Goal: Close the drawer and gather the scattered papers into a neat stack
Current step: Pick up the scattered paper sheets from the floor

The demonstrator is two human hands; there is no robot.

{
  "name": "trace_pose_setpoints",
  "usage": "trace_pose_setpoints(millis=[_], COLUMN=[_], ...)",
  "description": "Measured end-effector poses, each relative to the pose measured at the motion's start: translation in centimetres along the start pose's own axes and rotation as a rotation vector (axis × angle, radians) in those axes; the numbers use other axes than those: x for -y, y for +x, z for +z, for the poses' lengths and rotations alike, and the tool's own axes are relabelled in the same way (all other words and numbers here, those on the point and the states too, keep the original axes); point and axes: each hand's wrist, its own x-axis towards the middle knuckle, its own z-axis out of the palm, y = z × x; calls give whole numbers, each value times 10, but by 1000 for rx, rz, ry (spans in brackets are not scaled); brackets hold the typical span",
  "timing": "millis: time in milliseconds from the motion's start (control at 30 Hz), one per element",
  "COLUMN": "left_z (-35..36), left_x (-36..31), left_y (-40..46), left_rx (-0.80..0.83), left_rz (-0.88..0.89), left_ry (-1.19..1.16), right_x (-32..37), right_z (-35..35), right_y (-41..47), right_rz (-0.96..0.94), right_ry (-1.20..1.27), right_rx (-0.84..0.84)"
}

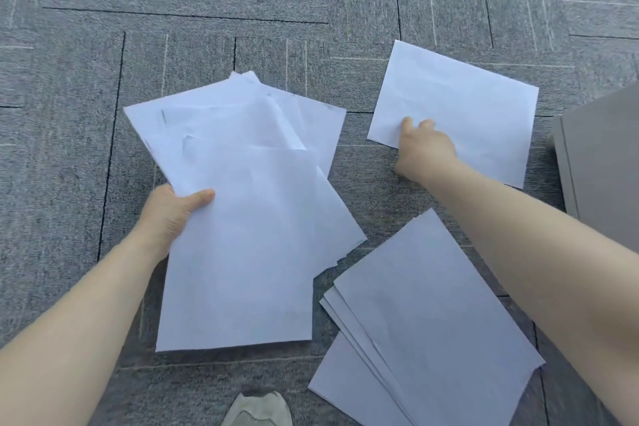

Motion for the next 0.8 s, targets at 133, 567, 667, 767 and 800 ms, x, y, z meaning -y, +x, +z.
trace_pose_setpoints(millis=[133,567,667,767,800], left_z=[-1,15,11,3,-1], left_x=[5,3,0,-3,-3], left_y=[-2,-14,-17,-17,-17], left_rx=[-31,-66,-31,14,17], left_rz=[-16,-50,-70,-79,-76], left_ry=[-32,-75,-104,-111,-106], right_x=[1,-26,-10,4,8], right_z=[3,-10,-6,27,44], right_y=[1,-29,-84,-147,-166], right_rz=[-27,-92,-101,-112,-118], right_ry=[-74,158,190,186,184], right_rx=[-75,-299,-229,-131,-108])
